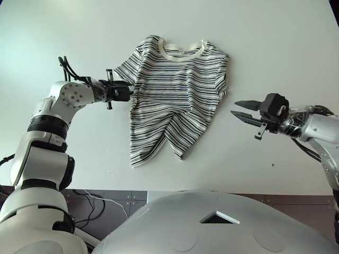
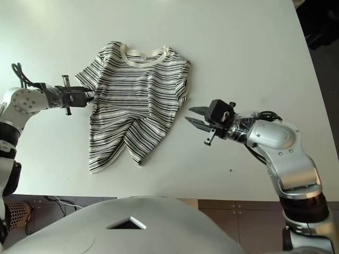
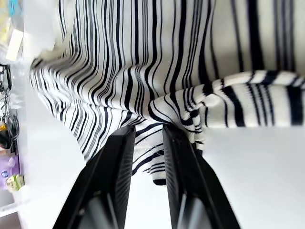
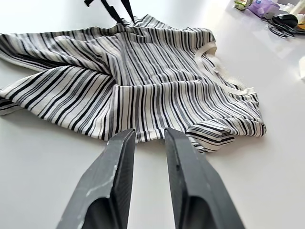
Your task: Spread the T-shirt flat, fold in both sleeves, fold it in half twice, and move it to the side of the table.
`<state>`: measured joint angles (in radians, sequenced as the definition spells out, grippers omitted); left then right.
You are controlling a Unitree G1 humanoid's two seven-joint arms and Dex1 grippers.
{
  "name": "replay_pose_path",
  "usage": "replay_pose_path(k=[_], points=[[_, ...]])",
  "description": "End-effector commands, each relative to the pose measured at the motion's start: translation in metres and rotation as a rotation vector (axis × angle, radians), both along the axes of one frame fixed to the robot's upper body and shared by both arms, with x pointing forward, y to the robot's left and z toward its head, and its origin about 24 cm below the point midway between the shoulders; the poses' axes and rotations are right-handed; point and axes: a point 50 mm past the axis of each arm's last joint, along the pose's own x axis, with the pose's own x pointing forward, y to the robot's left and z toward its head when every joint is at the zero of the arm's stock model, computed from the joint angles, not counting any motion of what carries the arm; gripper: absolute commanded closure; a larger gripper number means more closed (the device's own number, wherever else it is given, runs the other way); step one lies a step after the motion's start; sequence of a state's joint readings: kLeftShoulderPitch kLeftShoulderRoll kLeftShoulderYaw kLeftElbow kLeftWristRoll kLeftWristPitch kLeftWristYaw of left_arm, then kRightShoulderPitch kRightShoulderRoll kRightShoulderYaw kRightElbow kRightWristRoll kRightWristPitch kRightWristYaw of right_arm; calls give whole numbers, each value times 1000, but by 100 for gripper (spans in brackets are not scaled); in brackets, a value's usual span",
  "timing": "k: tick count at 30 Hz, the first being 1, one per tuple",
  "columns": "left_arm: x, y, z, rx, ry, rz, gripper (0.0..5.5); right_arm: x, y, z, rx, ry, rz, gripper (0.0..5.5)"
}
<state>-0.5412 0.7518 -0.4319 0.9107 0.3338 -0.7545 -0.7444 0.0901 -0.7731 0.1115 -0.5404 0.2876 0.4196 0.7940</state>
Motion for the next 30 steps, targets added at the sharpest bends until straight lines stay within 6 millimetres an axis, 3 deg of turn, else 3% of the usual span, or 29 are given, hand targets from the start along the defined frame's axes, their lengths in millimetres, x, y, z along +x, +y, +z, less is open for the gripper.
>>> replay_pose_path(k=[1,4,7,10,14,24,27,30], points=[[7,-25,25,-197,-22,-13,445,-7,29,-8,161,127,89,440],[17,-28,50,-254,-114,31,445,-10,48,-17,226,190,144,440],[17,-23,53,-212,-149,58,445,-6,72,-17,289,215,203,440],[7,-38,58,-296,-120,3,445,-6,86,-30,285,277,237,440],[0,-56,70,-397,-98,-38,445,-12,91,-47,275,370,244,440],[-15,-73,85,-447,-71,-106,445,-24,69,-100,79,481,127,440],[-19,-73,84,-448,-66,-107,445,-30,58,-106,19,505,125,440],[-25,-72,83,-442,-67,-100,445,-48,33,-100,-17,540,126,440]])
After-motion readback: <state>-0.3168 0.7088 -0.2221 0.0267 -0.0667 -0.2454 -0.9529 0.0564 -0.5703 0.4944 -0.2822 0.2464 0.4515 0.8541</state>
